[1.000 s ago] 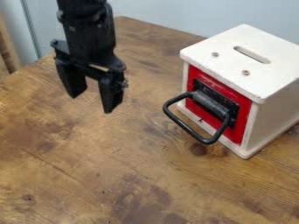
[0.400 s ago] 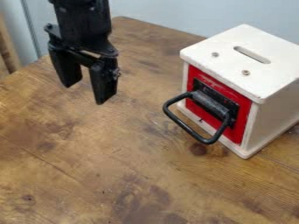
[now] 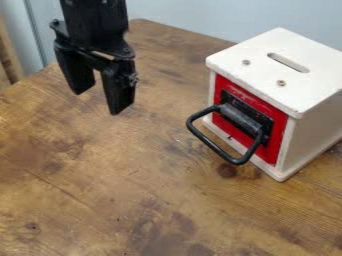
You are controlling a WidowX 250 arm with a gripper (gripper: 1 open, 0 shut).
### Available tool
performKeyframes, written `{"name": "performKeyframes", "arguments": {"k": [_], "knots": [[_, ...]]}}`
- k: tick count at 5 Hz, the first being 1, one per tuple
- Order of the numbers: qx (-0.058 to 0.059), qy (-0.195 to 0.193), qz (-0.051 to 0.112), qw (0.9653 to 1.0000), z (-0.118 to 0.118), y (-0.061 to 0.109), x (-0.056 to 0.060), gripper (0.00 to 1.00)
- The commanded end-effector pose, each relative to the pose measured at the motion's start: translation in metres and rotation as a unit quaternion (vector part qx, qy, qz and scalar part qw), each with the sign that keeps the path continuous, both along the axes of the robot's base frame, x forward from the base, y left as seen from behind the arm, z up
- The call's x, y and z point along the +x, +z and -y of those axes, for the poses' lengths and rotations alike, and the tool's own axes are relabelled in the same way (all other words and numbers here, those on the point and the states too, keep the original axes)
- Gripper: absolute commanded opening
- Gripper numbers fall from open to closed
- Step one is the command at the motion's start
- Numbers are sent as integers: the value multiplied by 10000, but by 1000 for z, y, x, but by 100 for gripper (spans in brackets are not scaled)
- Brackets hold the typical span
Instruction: Close the drawer
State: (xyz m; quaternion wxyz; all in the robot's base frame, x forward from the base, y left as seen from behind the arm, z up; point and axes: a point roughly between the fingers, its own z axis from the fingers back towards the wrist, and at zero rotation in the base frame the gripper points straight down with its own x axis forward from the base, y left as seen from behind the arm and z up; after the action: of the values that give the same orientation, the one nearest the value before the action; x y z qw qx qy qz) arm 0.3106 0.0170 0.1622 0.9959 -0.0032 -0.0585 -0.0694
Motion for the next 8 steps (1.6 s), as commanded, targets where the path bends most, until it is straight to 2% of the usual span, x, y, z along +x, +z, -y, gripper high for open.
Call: {"name": "performKeyframes", "arguments": {"k": [1, 8], "knots": [[-25, -131, 263, 9996, 8, 22, -4, 100], [21, -294, 212, 9993, 15, 18, -12, 100]]}}
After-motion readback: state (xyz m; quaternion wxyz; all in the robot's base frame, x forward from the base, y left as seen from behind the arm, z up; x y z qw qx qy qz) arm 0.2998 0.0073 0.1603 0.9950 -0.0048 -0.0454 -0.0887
